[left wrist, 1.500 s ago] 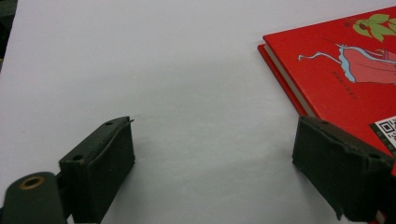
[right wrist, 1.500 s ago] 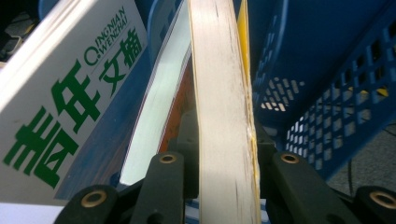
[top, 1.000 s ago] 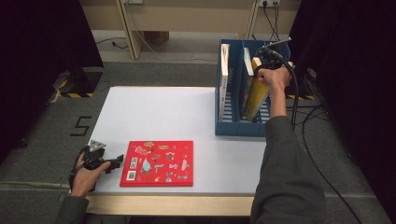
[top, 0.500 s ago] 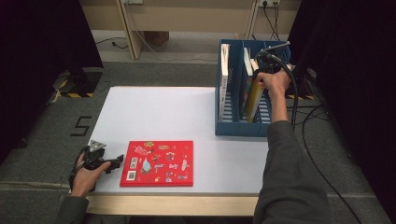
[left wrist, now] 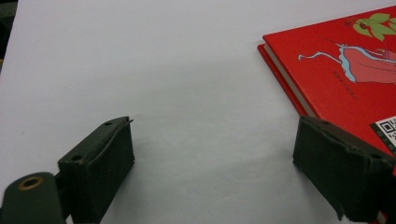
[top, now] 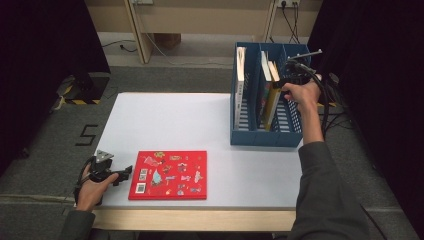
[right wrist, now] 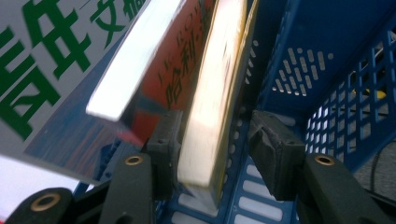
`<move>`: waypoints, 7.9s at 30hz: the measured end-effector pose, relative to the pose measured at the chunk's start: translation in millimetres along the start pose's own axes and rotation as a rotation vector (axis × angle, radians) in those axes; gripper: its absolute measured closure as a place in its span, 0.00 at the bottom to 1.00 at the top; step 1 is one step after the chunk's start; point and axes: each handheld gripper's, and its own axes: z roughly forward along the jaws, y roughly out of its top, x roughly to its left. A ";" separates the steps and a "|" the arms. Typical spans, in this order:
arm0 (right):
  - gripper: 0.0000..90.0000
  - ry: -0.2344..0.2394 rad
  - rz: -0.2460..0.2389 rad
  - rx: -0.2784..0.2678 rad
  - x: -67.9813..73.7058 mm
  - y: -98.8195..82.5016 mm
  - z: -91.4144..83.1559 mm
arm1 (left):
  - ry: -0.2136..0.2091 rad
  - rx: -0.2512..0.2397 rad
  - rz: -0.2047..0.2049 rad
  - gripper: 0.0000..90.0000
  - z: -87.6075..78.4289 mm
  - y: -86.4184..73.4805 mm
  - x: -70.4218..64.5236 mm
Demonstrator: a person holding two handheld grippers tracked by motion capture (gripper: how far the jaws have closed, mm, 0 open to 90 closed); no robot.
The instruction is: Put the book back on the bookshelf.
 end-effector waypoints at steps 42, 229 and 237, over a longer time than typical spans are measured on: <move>0.79 0.066 -0.014 0.007 -5.5 -39.3 53.8 | 0.001 -0.002 -0.002 0.12 0.1 0.0 -0.2; 0.28 0.525 -0.101 0.208 150.8 -236.9 62.7 | -0.443 0.112 0.135 0.36 -10.5 11.0 -86.8; 0.26 0.534 -0.076 0.203 161.2 -235.0 67.7 | -0.425 0.112 0.149 0.31 -11.0 8.9 -85.2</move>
